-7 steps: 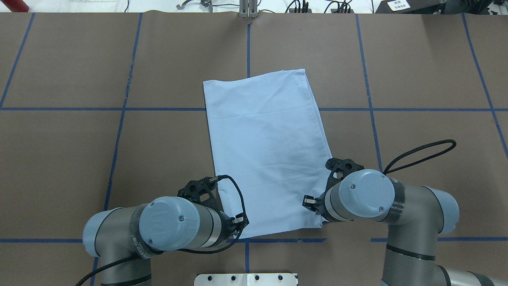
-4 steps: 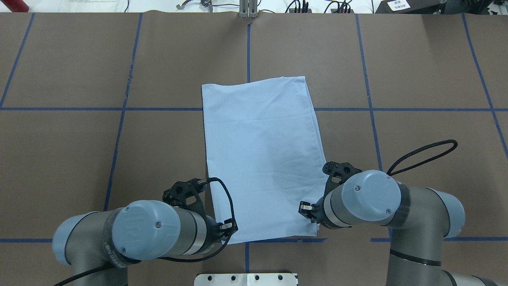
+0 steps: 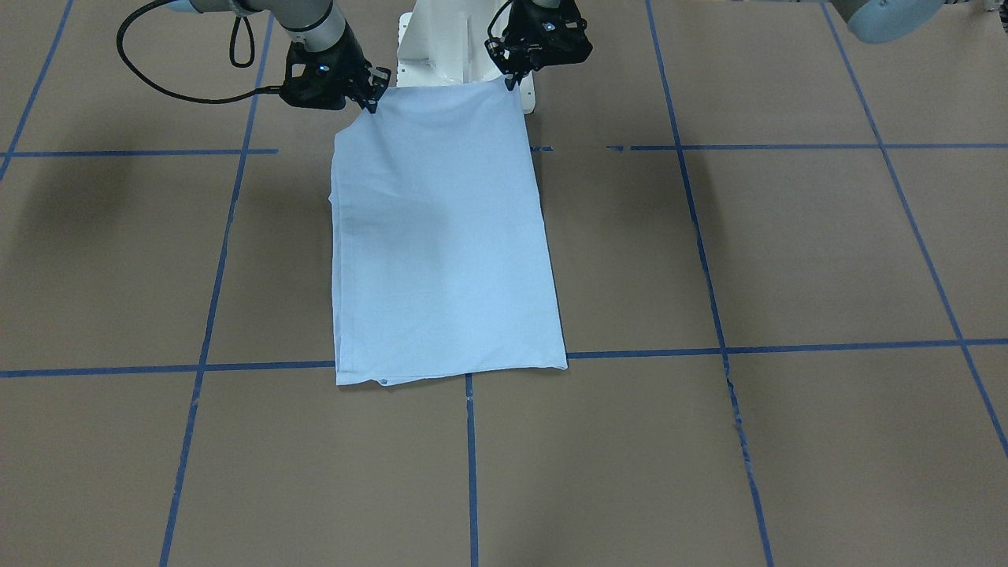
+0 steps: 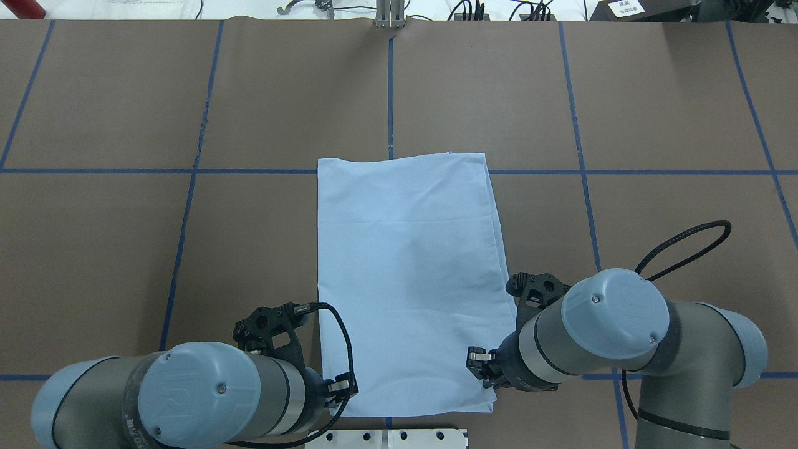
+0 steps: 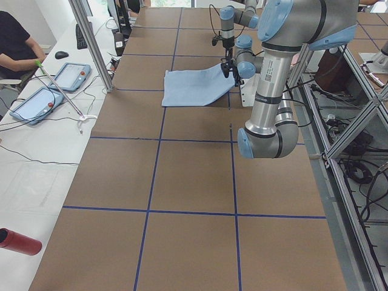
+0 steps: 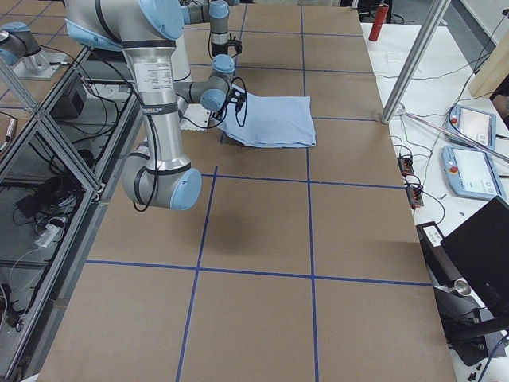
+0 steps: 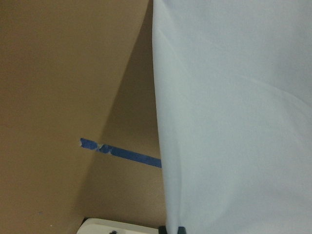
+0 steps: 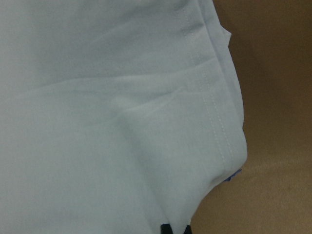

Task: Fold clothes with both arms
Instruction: 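Lift the near edge of the shirt with both grippers, then fold the near edge over toward the far edge with both grippers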

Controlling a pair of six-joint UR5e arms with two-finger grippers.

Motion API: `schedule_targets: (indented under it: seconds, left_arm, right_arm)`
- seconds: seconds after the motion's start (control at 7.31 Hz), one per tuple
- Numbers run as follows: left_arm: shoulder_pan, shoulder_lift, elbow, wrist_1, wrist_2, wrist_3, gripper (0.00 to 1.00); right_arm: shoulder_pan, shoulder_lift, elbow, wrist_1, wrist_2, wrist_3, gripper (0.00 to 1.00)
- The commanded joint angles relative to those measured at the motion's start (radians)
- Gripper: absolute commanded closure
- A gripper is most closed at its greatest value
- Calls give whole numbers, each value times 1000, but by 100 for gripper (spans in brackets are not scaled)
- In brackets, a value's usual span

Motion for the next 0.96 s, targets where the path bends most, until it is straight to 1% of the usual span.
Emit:
schedule_targets:
  seconds: [0.0, 0.14, 0.27, 0.55, 0.68, 0.82]
  left_arm:
    - [14, -12, 4, 5, -1, 24, 100]
    - [-10, -21, 7, 3, 4, 71, 100]
    - [-97, -45, 27, -1, -4, 145, 100]
    - [-231, -84, 76, -20, -10, 219, 100]
    - [-273, -111, 160, -88, -13, 228, 100]
    - [-322, -137, 253, -153, -46, 228, 100]
  right_arm:
    - [-4, 11, -23, 3, 6, 0, 100]
    - [36, 32, -72, 12, -3, -5, 100]
    - [104, 78, -118, 12, 4, -12, 100]
    - [221, 158, -217, 12, 6, -12, 100]
    - [284, 201, -268, 10, 9, -18, 100]
    - [320, 251, -344, 10, 20, -43, 100]
